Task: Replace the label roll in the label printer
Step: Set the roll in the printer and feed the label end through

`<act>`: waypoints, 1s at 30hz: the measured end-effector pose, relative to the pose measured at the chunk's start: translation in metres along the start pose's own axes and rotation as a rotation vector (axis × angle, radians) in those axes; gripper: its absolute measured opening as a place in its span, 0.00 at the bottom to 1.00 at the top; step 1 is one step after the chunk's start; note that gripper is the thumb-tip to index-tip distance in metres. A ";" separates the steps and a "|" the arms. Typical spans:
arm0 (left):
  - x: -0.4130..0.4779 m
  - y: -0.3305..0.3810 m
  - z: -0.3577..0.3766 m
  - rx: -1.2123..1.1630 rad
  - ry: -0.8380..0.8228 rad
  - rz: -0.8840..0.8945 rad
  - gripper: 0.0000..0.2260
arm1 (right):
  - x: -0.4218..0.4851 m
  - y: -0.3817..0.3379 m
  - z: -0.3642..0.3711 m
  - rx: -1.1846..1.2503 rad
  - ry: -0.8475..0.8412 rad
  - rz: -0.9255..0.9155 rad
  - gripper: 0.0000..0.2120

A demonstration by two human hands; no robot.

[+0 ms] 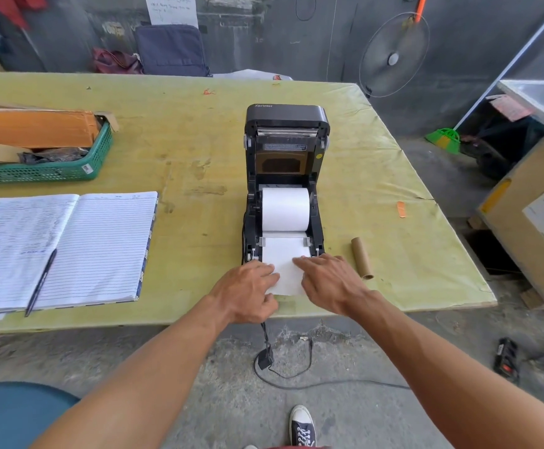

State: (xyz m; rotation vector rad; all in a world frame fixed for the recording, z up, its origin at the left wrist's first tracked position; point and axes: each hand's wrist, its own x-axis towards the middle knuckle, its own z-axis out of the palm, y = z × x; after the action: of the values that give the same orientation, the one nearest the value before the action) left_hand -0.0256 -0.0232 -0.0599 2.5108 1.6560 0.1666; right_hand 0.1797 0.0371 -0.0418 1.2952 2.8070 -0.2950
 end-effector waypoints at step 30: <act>0.033 -0.007 -0.009 0.090 -0.006 -0.052 0.17 | 0.025 0.002 0.015 -0.140 0.152 0.006 0.14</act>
State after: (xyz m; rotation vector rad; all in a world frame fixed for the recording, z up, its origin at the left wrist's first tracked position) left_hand -0.0204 0.0106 -0.0515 2.5254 1.7628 0.0808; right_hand 0.1642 0.0548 -0.0594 1.3484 2.8838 0.0008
